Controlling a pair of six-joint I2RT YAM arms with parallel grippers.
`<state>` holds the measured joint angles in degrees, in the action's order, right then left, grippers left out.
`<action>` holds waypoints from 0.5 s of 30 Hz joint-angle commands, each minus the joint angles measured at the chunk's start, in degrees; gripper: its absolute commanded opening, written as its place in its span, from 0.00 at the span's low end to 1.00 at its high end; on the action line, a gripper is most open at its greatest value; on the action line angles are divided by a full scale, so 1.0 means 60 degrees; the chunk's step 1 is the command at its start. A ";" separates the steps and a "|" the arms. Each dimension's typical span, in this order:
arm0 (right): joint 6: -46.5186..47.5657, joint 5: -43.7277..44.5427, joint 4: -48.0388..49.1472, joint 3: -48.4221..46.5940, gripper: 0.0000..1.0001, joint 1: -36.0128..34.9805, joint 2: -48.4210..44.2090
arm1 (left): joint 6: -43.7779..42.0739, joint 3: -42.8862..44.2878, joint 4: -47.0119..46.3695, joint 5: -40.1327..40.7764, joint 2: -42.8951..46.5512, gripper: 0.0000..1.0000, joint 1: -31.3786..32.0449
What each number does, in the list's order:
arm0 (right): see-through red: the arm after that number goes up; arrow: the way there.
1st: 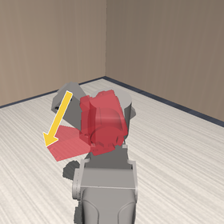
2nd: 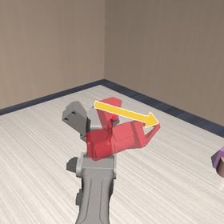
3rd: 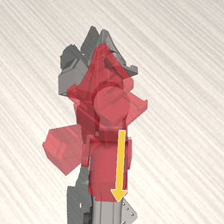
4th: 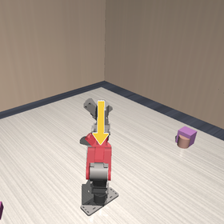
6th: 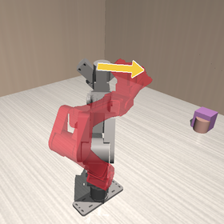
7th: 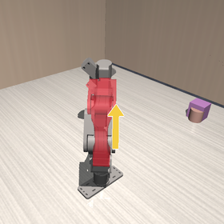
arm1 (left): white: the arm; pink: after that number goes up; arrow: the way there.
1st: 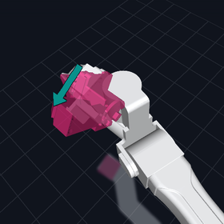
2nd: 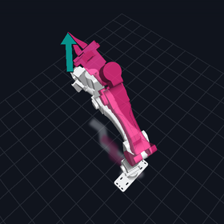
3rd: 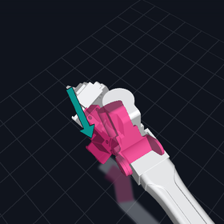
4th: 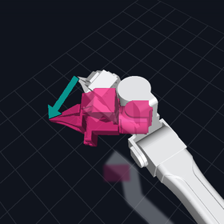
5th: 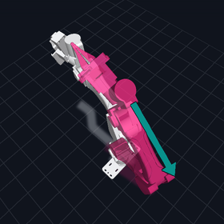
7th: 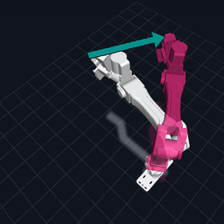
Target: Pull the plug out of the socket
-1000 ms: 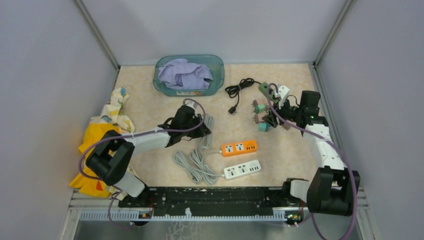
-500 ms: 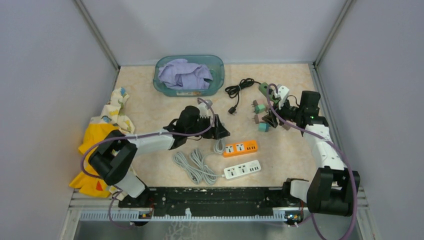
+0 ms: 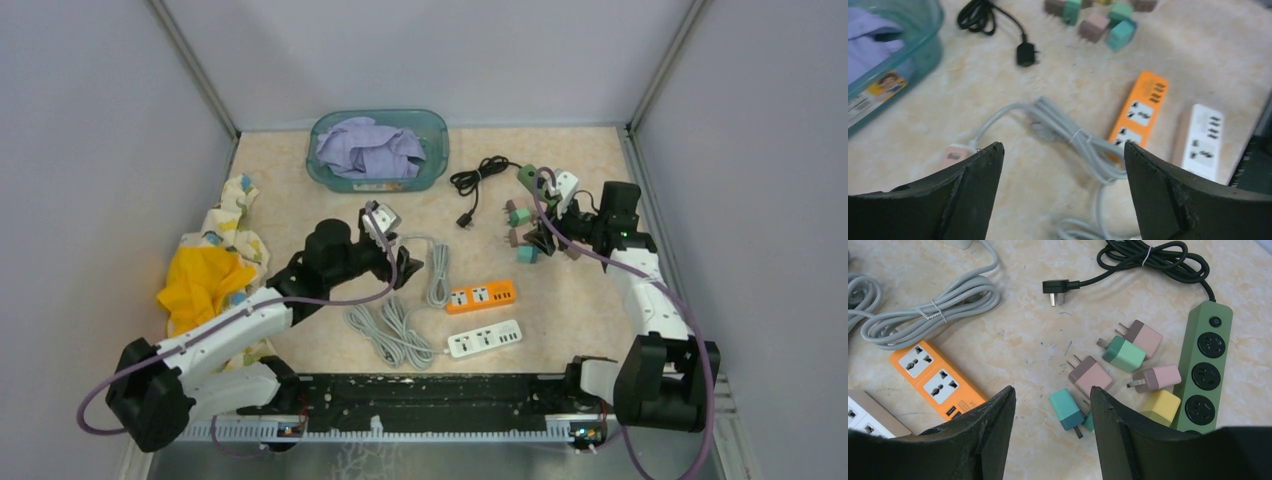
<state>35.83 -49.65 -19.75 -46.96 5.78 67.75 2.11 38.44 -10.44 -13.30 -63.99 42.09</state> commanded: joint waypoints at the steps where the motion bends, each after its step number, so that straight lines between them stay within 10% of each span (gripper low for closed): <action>1: 0.0128 -0.0353 0.0213 -0.0297 0.57 -0.0061 -0.0235 | -0.2429 -0.0040 0.1993 0.2217 0.0557 0.99 -0.0580; 15: 0.0037 -0.0477 0.0288 -0.0268 0.57 -0.0174 -0.0166 | -0.5487 0.1784 0.5532 0.1151 -0.1637 1.00 -0.3063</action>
<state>35.83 -50.39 -19.70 -46.96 5.65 67.77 -20.88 46.59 15.22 -2.87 -70.39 27.79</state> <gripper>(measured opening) 0.568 0.998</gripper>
